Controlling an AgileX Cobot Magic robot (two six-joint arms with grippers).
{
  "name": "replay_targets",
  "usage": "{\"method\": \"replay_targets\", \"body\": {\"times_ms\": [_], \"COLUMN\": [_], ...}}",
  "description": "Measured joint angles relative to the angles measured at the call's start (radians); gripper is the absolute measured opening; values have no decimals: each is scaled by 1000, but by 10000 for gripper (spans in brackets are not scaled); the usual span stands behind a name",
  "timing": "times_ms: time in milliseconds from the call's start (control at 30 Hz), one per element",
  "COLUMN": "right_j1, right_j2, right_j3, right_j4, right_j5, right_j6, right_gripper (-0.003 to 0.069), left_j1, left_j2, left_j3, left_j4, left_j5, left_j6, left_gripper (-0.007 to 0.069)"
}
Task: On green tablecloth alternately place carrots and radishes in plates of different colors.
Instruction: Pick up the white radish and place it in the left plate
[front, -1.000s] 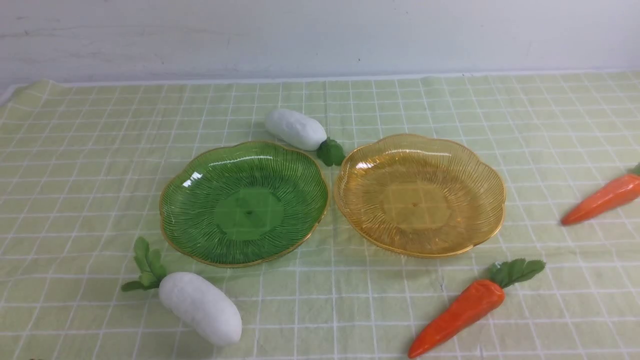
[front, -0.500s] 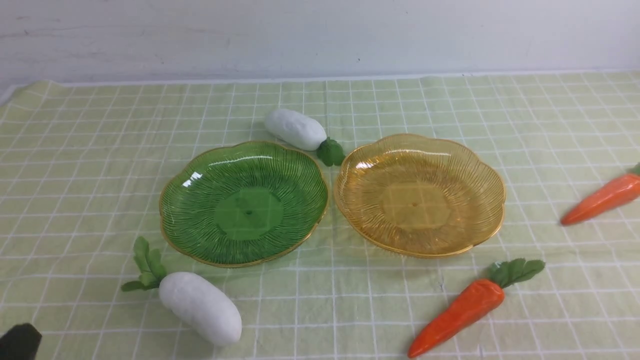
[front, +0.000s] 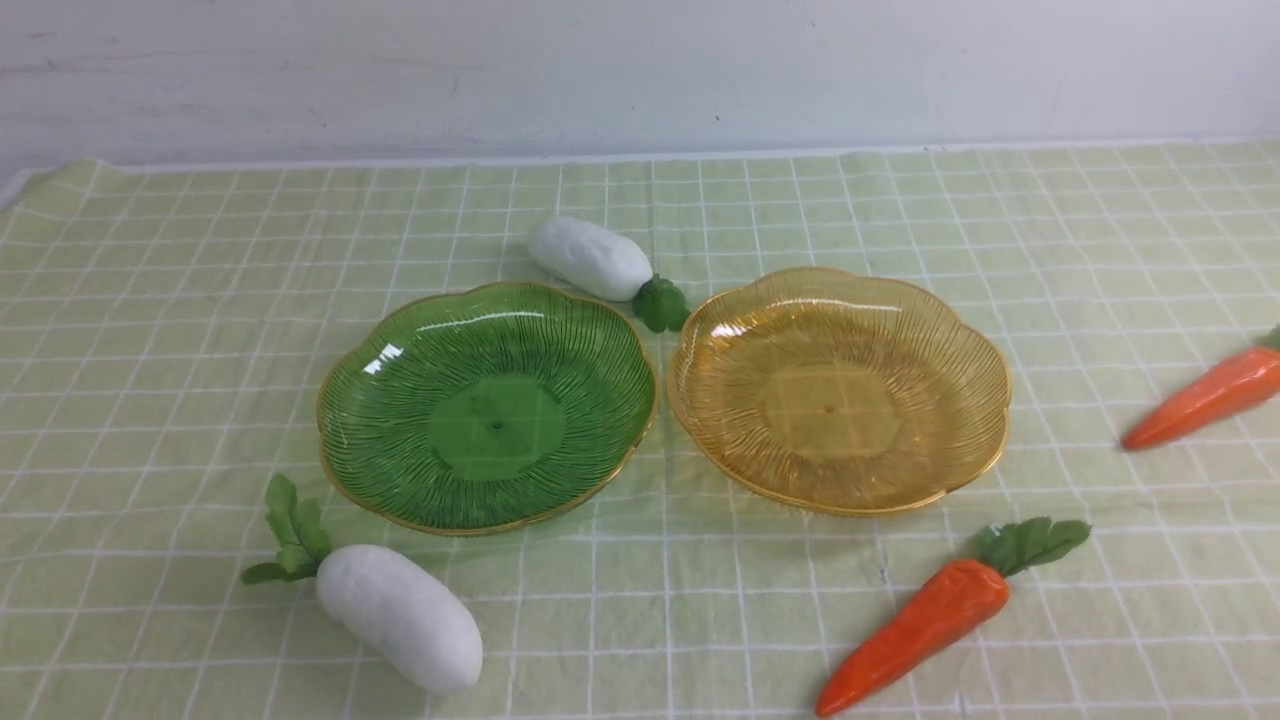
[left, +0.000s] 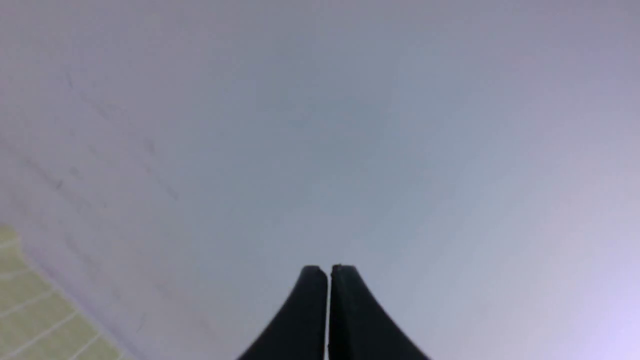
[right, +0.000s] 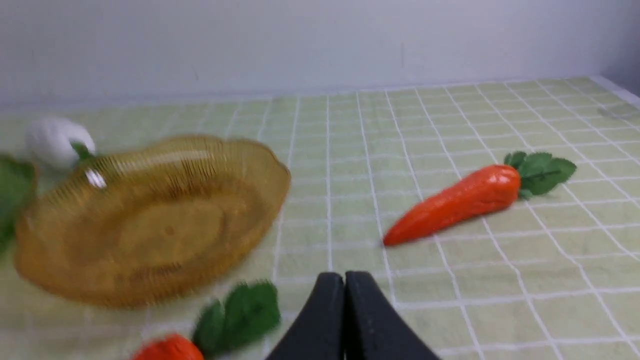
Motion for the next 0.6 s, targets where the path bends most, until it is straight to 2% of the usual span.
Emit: {"method": "replay_targets", "body": {"times_ms": [100, 167, 233, 333, 367, 433, 467, 500, 533, 567, 600], "right_j1": [0, 0, 0, 0, 0, 0, 0, 0, 0, 0, 0], "right_j2": [0, 0, 0, 0, 0, 0, 0, 0, 0, 0, 0], "right_j3": [0, 0, 0, 0, 0, 0, 0, 0, -15, -27, -31], "right_j4": [214, 353, 474, 553, 558, 596, 599, 599, 600, 599, 598], "right_j5": [-144, -209, -247, -256, -256, -251, -233, -233, -161, -111, -98], "right_j6": [121, 190, 220, 216, 216, 212, 212, 212, 207, 197, 194], "right_gripper": [-15, -15, -15, -15, -15, -15, -15, -15, -15, -15, -15], "left_j1": [0, 0, 1, 1, 1, 1, 1, 1, 1, 1, 1], "left_j2": [0, 13, 64, 198, 198, 406, 498, 513, 621, 681, 696], "left_j3": [-34, -114, -228, -399, -411, -580, -630, -639, -696, -731, -731], "left_j4": [-18, -13, 10, 73, 78, 153, 176, 179, 193, 199, 200], "left_j5": [-65, 13, 199, 534, 559, 912, 1023, 1045, 1185, 1256, 1272], "left_j6": [-70, -92, -87, -33, -28, 49, 72, 76, 99, 109, 109], "left_gripper": [-8, -8, -8, -8, -8, -8, -8, -8, -8, -8, -8]}}
